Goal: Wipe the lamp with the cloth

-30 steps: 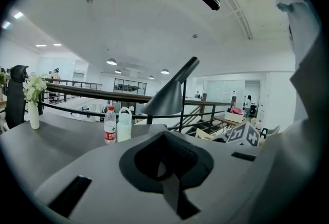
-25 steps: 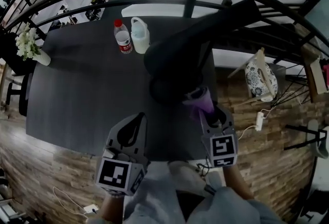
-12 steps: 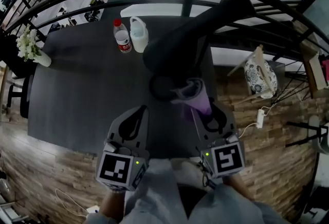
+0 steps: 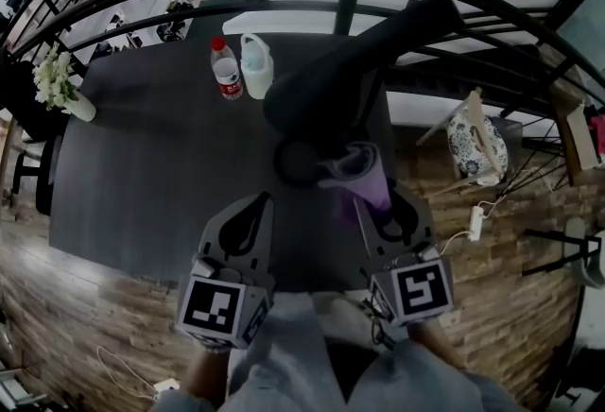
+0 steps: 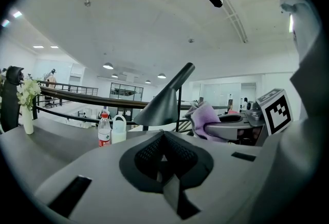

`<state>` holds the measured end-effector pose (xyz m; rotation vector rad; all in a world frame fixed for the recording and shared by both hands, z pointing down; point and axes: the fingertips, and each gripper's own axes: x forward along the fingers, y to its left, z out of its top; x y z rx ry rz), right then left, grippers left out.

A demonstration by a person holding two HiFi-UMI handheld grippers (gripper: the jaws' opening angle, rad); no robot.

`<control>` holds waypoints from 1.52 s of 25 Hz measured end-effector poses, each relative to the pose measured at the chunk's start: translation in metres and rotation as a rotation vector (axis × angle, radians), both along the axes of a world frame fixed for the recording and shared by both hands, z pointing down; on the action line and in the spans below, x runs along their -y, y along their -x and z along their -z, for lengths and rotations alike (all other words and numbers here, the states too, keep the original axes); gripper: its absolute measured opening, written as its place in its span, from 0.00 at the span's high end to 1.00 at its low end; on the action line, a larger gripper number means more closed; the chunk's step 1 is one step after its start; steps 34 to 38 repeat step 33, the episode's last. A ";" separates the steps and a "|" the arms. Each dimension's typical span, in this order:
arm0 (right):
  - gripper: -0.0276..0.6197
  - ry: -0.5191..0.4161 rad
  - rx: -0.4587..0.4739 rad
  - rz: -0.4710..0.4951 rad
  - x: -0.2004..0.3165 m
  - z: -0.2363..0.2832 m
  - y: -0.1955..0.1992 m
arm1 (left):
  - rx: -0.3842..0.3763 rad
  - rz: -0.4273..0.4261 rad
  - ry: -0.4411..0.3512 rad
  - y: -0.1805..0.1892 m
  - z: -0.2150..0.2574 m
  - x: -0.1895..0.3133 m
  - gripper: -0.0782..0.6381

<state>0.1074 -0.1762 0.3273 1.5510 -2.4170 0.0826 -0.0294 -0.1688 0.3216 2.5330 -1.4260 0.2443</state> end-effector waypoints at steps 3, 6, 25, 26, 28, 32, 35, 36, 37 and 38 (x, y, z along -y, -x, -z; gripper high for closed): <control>0.76 -0.011 -0.007 -0.010 0.002 0.003 -0.004 | 0.000 -0.003 -0.009 -0.001 0.000 0.000 0.88; 0.76 -0.013 -0.008 -0.014 0.002 0.004 -0.006 | -0.005 -0.001 -0.015 -0.002 0.001 -0.001 0.88; 0.76 0.008 0.006 -0.002 0.000 -0.001 -0.003 | -0.002 0.000 -0.003 0.001 -0.003 -0.004 0.88; 0.76 0.009 0.005 -0.001 0.000 -0.001 -0.003 | -0.001 -0.001 -0.002 0.000 -0.003 -0.004 0.88; 0.76 0.010 0.002 0.000 0.000 -0.002 -0.003 | 0.000 -0.002 -0.002 0.000 -0.004 -0.004 0.88; 0.76 0.013 -0.002 -0.001 0.000 -0.003 -0.003 | -0.002 -0.004 0.001 0.000 -0.004 -0.005 0.88; 0.76 0.014 -0.002 -0.002 0.000 -0.003 -0.003 | -0.002 -0.005 0.002 0.000 -0.004 -0.005 0.88; 0.76 0.014 -0.002 -0.002 0.000 -0.003 -0.003 | -0.002 -0.005 0.002 0.000 -0.004 -0.005 0.88; 0.76 0.014 -0.002 -0.002 0.000 -0.003 -0.003 | -0.002 -0.005 0.002 0.000 -0.004 -0.005 0.88; 0.76 0.014 -0.002 -0.002 0.000 -0.003 -0.003 | -0.002 -0.005 0.002 0.000 -0.004 -0.005 0.88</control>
